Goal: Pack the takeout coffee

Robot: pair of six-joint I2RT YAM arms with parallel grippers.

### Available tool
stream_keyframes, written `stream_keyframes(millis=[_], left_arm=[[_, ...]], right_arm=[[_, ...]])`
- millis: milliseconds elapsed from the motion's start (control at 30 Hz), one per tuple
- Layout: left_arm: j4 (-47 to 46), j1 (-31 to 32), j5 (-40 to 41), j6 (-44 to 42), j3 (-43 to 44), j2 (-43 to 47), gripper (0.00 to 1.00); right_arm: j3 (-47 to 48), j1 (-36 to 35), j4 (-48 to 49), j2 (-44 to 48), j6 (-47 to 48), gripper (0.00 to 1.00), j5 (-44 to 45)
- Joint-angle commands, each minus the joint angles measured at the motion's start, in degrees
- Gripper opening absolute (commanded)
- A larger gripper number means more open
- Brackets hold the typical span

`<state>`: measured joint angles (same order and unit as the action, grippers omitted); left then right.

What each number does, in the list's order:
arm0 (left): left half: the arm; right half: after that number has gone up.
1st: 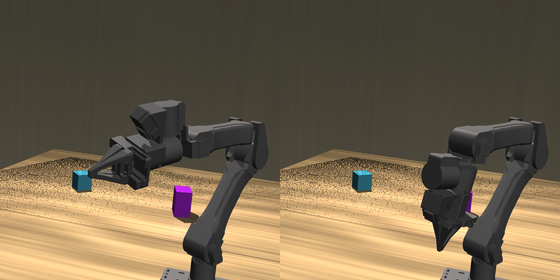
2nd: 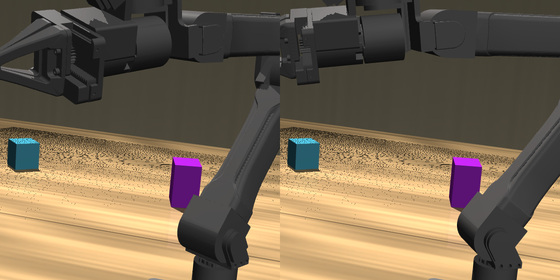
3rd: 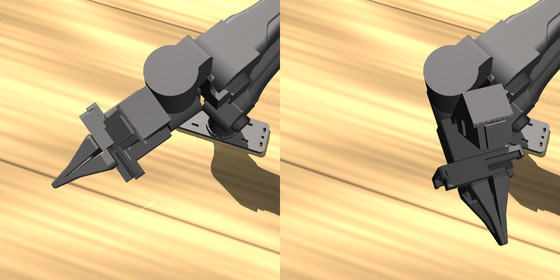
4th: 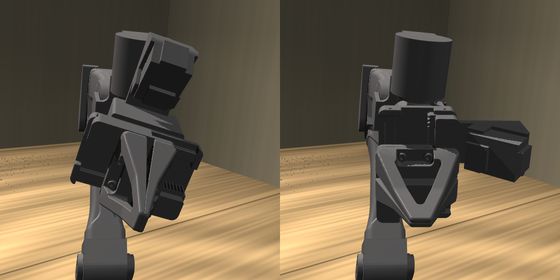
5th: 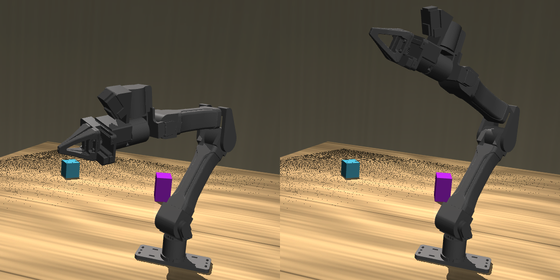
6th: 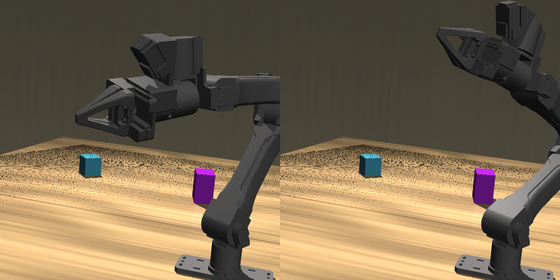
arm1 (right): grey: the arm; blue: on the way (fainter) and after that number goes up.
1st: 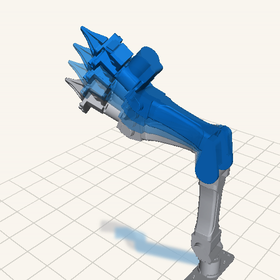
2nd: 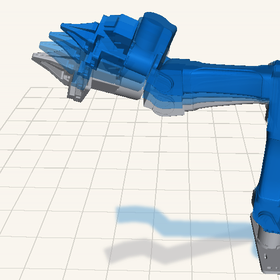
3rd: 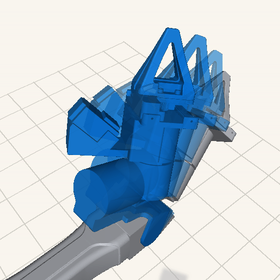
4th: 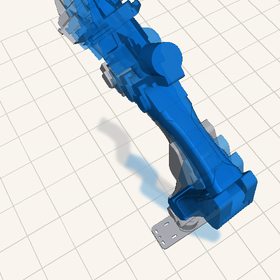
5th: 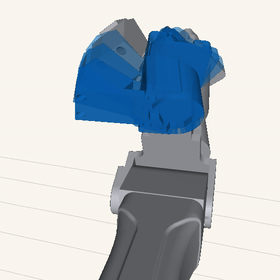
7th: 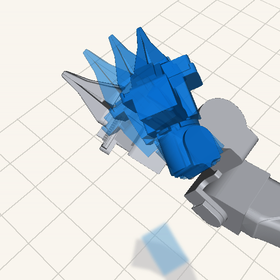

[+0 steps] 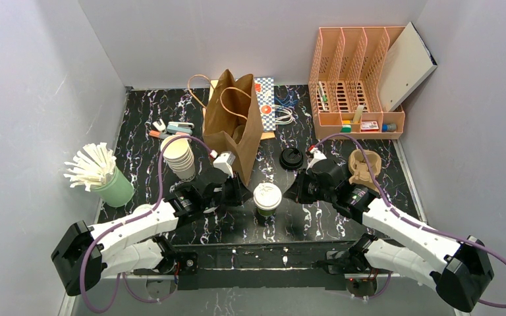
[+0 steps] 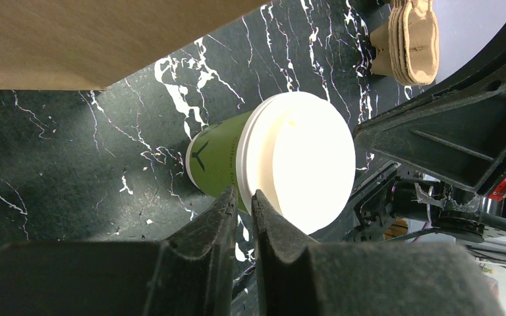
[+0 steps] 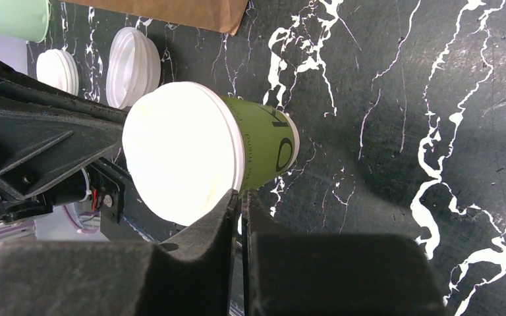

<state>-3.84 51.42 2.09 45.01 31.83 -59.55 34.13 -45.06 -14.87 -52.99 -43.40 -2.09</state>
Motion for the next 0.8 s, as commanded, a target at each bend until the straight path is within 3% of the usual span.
stream_keyframes(millis=[0, 167, 500, 633, 767], left_arm=[[-0.4, -0.3, -0.2, -0.5, 0.1, 0.3, 0.12], [-0.5, -0.3, -0.3, -0.6, 0.2, 0.3, 0.0], [-0.5, -0.3, -0.6, -0.5, 0.4, -0.1, 0.0], [-0.8, -0.4, -0.8, -0.6, 0.4, -0.8, 0.09], [-0.7, -0.4, -1.1, -0.5, 0.3, -1.8, 0.1]], right_arm=[[3.0, 0.2, 2.5, -0.3, 1.2, 0.13, -0.3], [3.5, 0.2, 2.6, -0.9, 1.5, 0.01, -0.6], [3.9, 0.2, 3.3, -2.3, 1.9, 0.01, -1.6], [3.9, 0.2, 3.5, -2.9, 2.0, 0.01, -2.0], [3.9, 0.2, 3.5, -3.7, 2.2, 0.01, -2.5]])
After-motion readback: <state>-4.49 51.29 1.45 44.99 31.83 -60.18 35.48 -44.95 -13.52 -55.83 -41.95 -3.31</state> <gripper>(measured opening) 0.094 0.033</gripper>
